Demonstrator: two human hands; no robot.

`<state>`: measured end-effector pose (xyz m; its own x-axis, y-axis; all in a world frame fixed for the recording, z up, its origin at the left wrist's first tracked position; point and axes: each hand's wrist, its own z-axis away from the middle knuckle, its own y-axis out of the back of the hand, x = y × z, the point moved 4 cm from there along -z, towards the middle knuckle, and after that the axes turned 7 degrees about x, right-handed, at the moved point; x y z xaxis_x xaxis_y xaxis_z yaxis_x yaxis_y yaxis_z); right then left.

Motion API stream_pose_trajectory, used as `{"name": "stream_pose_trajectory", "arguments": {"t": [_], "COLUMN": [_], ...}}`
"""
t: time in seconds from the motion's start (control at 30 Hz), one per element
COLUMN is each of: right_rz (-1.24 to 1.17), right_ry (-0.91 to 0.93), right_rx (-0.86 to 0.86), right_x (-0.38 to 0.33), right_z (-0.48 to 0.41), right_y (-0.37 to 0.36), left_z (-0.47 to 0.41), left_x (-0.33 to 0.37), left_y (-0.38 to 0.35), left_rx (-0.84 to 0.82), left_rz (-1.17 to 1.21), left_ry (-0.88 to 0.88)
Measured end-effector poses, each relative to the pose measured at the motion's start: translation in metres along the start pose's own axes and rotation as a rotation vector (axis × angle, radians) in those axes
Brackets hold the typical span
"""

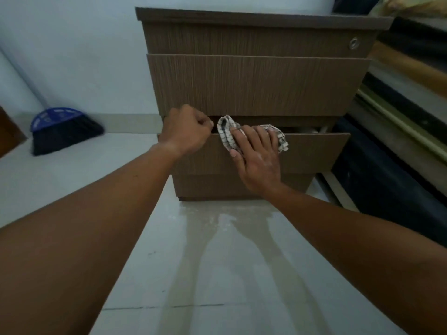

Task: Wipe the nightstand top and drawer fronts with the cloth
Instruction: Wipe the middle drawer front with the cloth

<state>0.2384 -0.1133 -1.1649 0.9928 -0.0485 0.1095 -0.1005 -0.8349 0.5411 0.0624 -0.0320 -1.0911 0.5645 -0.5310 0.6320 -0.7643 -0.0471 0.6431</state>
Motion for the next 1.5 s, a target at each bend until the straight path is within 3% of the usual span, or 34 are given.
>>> {"name": "stream_pose_trajectory", "arguments": {"t": [0.13, 0.23, 0.43, 0.53, 0.63, 0.83, 0.97, 1.1, 1.3, 1.5], "right_rz": [-0.002, 0.024, 0.042, 0.012, -0.016, -0.094, -0.06, -0.055, 0.116, 0.186], "right_ry": [0.057, 0.116, 0.203, 0.283, 0.485, 0.718, 0.735, 0.773, 0.745, 0.952], "right_rx": [0.042, 0.071, 0.11, 0.176, 0.215, 0.046, -0.018, -0.042, 0.081, -0.008], "right_x": [-0.013, -0.018, -0.032, -0.046, -0.06, -0.1, -0.09, -0.123, -0.193, -0.239], "right_z": [-0.008, -0.018, -0.035, -0.047, -0.051, -0.023, -0.004, -0.008, -0.041, -0.061], "right_y": [0.004, 0.006, 0.002, -0.002, -0.01, -0.034, -0.044, -0.057, -0.072, -0.093], "left_z": [0.001, -0.003, -0.005, -0.006, 0.0, 0.004, -0.003, -0.006, -0.001, 0.002], "left_x": [-0.017, -0.027, -0.017, -0.018, -0.031, -0.063, -0.06, -0.084, -0.119, -0.142], "left_y": [0.003, 0.003, -0.017, -0.012, 0.004, 0.06, 0.085, 0.11, 0.15, 0.169], "left_rx": [0.094, 0.122, -0.225, -0.266, -0.276, -0.171, -0.166, 0.037, 0.116, 0.142], "left_rz": [-0.115, -0.033, 0.71, 0.868, 0.938, 0.75, 0.484, 0.235, 0.032, -0.081], "left_ry": [0.043, 0.178, 0.587, 0.693, 0.736, 0.695, 0.518, 0.372, 0.404, 0.43]}}
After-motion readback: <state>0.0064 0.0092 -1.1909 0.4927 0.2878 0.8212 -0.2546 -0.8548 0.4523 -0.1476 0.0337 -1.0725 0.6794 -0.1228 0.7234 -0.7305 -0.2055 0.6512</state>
